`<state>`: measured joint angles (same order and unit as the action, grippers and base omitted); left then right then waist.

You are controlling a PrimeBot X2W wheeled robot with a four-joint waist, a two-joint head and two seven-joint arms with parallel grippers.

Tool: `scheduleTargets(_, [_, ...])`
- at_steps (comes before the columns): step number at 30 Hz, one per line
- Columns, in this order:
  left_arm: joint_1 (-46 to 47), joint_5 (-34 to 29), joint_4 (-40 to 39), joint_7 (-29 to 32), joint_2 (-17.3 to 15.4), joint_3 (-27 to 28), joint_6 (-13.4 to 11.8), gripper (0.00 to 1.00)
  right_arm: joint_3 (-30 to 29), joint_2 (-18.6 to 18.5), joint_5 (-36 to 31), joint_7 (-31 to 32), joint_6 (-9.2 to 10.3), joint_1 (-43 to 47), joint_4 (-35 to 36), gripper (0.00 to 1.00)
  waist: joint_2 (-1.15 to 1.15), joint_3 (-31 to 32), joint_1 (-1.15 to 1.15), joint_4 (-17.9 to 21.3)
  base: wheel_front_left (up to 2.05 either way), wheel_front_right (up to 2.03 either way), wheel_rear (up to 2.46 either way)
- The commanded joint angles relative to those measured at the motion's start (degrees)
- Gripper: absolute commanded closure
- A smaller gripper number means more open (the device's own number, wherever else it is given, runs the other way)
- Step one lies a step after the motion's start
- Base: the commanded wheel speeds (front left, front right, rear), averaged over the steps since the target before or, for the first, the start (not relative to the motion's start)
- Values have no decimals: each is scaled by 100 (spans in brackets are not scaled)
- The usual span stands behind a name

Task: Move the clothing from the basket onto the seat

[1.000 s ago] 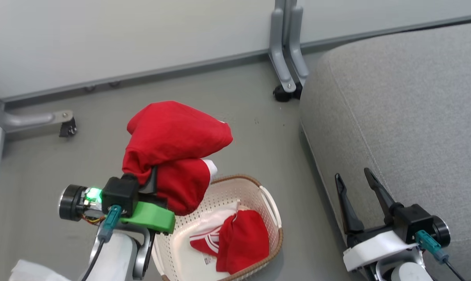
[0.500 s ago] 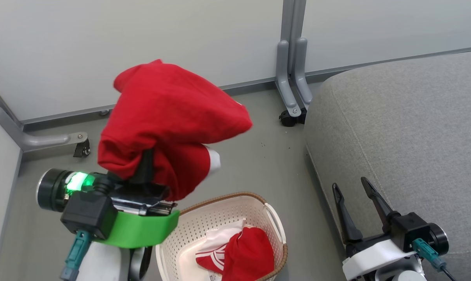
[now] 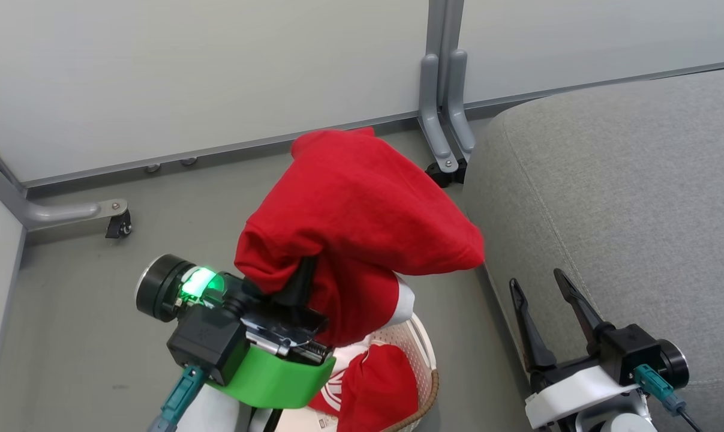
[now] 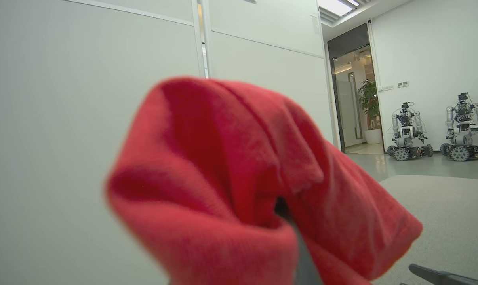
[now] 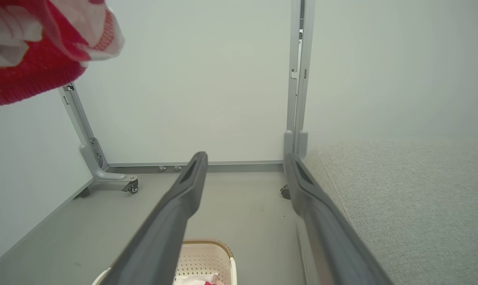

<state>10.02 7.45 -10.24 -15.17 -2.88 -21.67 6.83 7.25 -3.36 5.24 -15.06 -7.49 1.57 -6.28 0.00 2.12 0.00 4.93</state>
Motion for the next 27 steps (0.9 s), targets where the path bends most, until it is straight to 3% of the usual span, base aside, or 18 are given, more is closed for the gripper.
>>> scheduleTargets(1, [13,46,18,3,-3,21,19,100,5,-23,-24,-18,0,-68,20,0,0,-13,0,15,0,0,0])
scheduleTargets(12, [22,45,147,3,-2,110,48,100,93,-56,13,-18,0,-81,72,0,0,-43,0,39,0,0,0])
scheduleTargets(27, [4,-60,378,3,-2,85,65,100,1386,-742,550,-18,0,-332,980,0,0,-94,0,43,0,0,0])
